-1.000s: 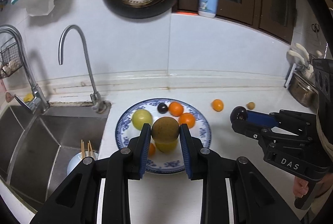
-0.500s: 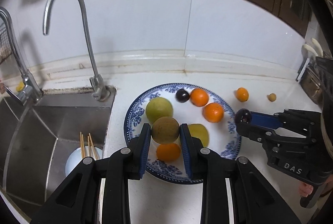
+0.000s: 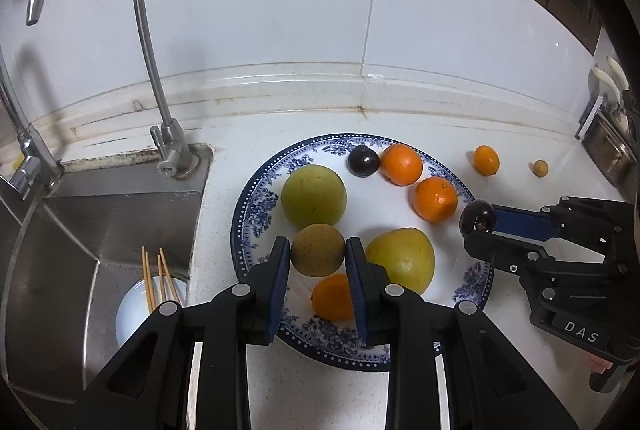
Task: Organize fruits
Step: 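Carry the tan and dark fruits onto the plate and open both tools, then withdraw both open tools from the plate toward the last orange and tan fruit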
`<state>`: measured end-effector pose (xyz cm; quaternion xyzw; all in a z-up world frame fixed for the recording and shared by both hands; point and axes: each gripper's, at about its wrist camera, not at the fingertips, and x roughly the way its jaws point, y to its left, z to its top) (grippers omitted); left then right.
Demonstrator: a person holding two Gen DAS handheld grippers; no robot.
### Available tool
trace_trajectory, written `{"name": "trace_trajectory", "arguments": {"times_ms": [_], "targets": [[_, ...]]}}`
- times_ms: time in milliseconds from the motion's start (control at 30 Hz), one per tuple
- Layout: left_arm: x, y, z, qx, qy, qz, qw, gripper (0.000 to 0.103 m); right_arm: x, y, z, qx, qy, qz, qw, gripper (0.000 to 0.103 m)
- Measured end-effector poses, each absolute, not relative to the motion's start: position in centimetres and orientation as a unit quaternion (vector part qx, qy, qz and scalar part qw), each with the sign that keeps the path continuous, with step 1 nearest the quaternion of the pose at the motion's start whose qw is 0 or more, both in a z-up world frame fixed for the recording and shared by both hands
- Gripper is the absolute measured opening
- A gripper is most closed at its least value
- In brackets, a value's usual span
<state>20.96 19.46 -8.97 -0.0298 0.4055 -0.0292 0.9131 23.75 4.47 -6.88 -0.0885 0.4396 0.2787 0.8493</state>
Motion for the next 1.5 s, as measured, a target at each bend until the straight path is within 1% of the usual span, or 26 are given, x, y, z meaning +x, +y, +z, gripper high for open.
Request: {"name": "trace_trajectory", "arguments": {"times_ms": [67, 133, 167, 267, 333, 367, 433, 567, 667, 733, 767, 833, 867, 933, 1000, 1067, 1133, 1500], "targets": [[21.0, 19.5, -9.0, -0.031, 0.405, -0.031, 0.913, 0.029, 23.8, 4.4, -6.9, -0.088, 0.438, 0.277, 0.85, 0.027], [21.1, 19.4, -8.9, -0.028, 0.404, -0.033, 0.914, 0.035, 23.9, 4.5, -7.0, -0.089, 0.439, 0.277, 0.85, 0.028], [21.0, 19.4, -8.8, -0.027, 0.403, -0.032, 0.914, 0.036, 23.9, 4.4, -7.1, -0.088, 0.44, 0.277, 0.85, 0.028], [20.8, 19.4, -8.4, -0.029, 0.402, -0.028, 0.915, 0.037, 24.0, 4.3, -7.2, -0.087, 0.441, 0.275, 0.85, 0.029], [20.4, 19.2, -7.8, -0.029, 0.396, -0.025, 0.918, 0.037, 23.9, 4.1, -7.1, -0.083, 0.44, 0.272, 0.852, 0.034], [20.2, 19.0, -7.5, -0.027, 0.393, -0.023, 0.919, 0.038, 23.8, 3.9, -6.9, -0.081, 0.438, 0.272, 0.853, 0.035], [19.6, 18.7, -6.8, -0.024, 0.387, -0.015, 0.922, 0.042, 23.5, 3.5, -6.5, -0.075, 0.432, 0.273, 0.856, 0.035], [18.2, 17.8, -5.1, -0.024, 0.369, -0.012, 0.929, 0.044, 22.6, 2.4, -5.4, -0.066, 0.418, 0.268, 0.866, 0.042], [17.3, 16.9, -4.0, -0.027, 0.355, -0.014, 0.934, 0.046, 21.8, 1.2, -4.3, -0.054, 0.405, 0.262, 0.874, 0.042], [16.6, 16.2, -3.2, -0.028, 0.345, -0.022, 0.938, 0.051, 21.3, 0.3, -3.6, -0.04, 0.399, 0.257, 0.879, 0.043], [16.3, 15.8, -2.9, -0.027, 0.341, -0.025, 0.939, 0.052, 21.1, -0.2, -3.2, -0.034, 0.395, 0.253, 0.883, 0.047], [16.0, 15.0, -2.4, -0.027, 0.334, -0.033, 0.942, 0.053, 20.6, -1.2, -2.4, -0.026, 0.385, 0.241, 0.89, 0.049], [15.8, 14.6, -2.2, -0.026, 0.33, -0.037, 0.943, 0.054, 20.3, -1.8, -2.0, -0.023, 0.38, 0.235, 0.894, 0.049], [15.6, 13.8, -1.7, -0.027, 0.325, -0.042, 0.944, 0.06, 19.9, -2.8, -1.3, -0.015, 0.369, 0.226, 0.901, 0.049], [15.5, 12.8, -1.3, -0.029, 0.319, -0.054, 0.946, 0.06, 19.5, -4.0, -0.6, -0.009, 0.36, 0.212, 0.909, 0.05], [15.7, 11.8, -0.9, -0.025, 0.317, -0.064, 0.946, 0.063, 19.2, -4.8, -0.1, -0.005, 0.354, 0.2, 0.914, 0.056], [15.8, 10.8, -0.7, -0.022, 0.313, -0.072, 0.947, 0.068, 19.0, -5.9, 0.4, -0.002, 0.348, 0.187, 0.919, 0.056], [18.1, 6.3, 0.1, -0.004, 0.304, -0.098, 0.947, 0.075, 19.4, -11.5, 1.3, 0.004, 0.337, 0.114, 0.935, 0.056]]}}
